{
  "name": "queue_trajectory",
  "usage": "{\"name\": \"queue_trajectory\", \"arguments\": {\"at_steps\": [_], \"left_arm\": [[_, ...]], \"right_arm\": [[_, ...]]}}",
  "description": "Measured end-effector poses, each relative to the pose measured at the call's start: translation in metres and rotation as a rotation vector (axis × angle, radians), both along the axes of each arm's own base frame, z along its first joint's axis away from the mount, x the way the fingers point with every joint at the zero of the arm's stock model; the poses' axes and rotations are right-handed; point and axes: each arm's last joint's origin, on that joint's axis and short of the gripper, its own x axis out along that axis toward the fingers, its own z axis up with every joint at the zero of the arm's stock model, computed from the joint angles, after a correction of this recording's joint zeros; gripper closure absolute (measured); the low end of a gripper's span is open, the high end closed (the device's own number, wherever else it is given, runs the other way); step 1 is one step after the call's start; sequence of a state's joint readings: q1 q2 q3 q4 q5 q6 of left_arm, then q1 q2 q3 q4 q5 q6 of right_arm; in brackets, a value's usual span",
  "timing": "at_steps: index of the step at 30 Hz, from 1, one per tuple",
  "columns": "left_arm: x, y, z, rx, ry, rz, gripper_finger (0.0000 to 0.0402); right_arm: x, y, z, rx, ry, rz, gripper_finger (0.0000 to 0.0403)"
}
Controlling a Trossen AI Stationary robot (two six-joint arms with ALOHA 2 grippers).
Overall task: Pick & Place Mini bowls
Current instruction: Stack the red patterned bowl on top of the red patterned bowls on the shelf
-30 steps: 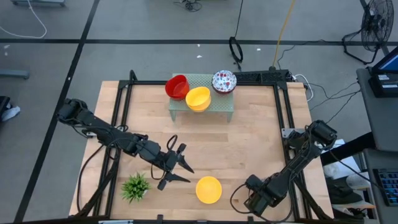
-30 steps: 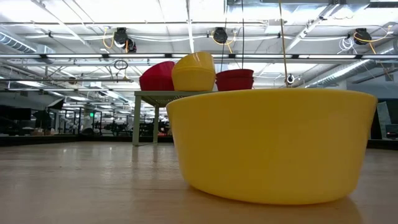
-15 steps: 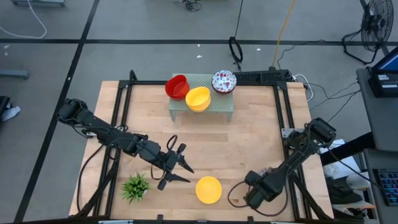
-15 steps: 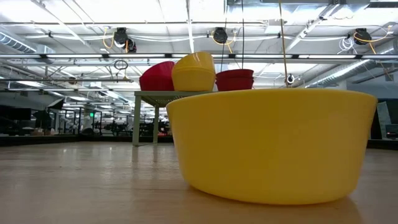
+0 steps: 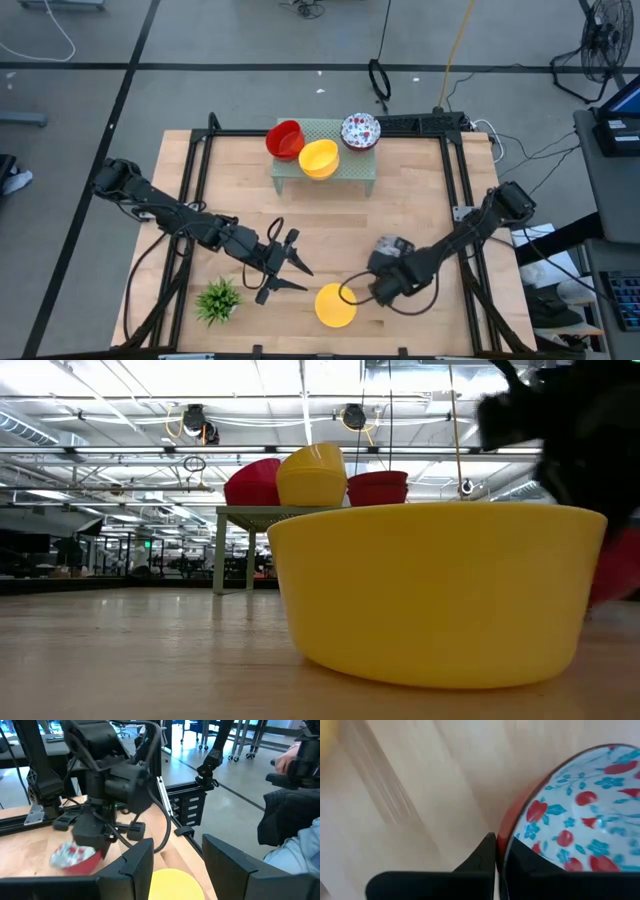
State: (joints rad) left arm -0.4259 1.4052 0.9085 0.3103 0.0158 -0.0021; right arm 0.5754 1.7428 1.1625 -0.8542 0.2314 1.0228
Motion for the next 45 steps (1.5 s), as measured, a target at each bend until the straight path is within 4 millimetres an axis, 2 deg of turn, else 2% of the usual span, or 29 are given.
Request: {"name": "queue_trajectory", "arguments": {"at_steps": [7, 15, 21, 29, 36, 41, 45], "left_arm": [[0.000, 0.000, 0.000, -0.001, 0.000, 0.000, 0.0229], [0.000, 0.000, 0.000, 0.003, -0.002, 0.000, 0.0229], [0.000, 0.000, 0.000, 0.003, -0.003, 0.000, 0.0229], [0.000, 0.000, 0.001, 0.001, -0.010, 0.000, 0.0229], [0.000, 0.000, 0.001, 0.017, -0.018, -0.003, 0.0229], [0.001, 0.001, 0.001, 0.087, -0.049, 0.010, 0.0229], [0.001, 0.003, 0.001, 0.144, -0.069, 0.067, 0.0229]], "right_arm": [[0.015, -0.013, 0.028, 0.000, -0.218, 0.108, 0.0395], [0.005, -0.037, 0.080, -0.210, -0.465, 0.110, 0.0395], [0.003, -0.066, 0.121, -0.382, -0.646, 0.106, 0.0395], [0.018, -0.119, 0.161, -0.566, -0.810, 0.106, 0.0395], [0.025, -0.178, 0.167, -0.646, -0.792, 0.044, 0.0395], [0.025, -0.221, 0.160, -0.676, -0.723, -0.041, 0.0395], [0.026, -0.248, 0.153, -0.653, -0.697, -0.075, 0.0395]]}}
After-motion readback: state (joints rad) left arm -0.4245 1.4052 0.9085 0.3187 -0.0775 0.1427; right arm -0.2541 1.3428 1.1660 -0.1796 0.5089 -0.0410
